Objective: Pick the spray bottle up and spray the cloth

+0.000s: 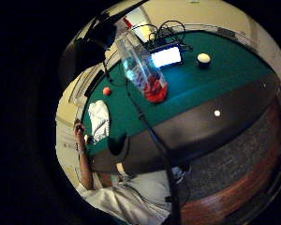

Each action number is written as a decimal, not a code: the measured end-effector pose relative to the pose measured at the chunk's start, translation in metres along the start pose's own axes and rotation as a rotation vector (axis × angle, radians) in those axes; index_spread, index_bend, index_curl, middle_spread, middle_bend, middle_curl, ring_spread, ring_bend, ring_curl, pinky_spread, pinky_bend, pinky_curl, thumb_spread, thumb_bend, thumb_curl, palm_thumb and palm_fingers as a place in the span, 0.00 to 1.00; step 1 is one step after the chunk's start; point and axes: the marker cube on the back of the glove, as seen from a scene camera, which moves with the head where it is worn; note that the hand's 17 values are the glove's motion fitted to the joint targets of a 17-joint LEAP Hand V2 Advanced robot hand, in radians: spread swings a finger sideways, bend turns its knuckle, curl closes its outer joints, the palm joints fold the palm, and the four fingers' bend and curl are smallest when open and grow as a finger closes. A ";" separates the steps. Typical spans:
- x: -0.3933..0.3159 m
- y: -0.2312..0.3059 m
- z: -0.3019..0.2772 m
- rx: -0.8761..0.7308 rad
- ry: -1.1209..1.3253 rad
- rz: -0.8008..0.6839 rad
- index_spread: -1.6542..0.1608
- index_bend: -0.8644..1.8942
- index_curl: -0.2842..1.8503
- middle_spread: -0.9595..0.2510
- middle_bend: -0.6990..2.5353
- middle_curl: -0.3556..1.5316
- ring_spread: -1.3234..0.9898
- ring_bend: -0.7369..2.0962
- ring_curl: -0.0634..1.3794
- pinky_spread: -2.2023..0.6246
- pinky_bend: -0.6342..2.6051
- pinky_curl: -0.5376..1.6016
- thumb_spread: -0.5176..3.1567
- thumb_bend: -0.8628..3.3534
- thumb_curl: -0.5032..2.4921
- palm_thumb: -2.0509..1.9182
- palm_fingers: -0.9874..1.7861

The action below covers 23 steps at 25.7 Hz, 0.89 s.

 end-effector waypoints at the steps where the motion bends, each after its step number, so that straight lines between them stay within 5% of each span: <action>1: 0.003 -0.001 0.001 0.018 -0.020 0.015 0.70 0.36 0.25 0.72 0.29 0.37 0.54 0.42 0.27 0.85 0.27 0.40 0.45 0.22 0.28 0.70 0.59; 23: 0.034 -0.071 0.031 0.228 -0.157 0.167 0.72 0.36 0.24 0.67 0.29 0.39 0.51 0.43 0.29 0.80 0.31 0.42 0.42 0.21 0.30 0.75 0.68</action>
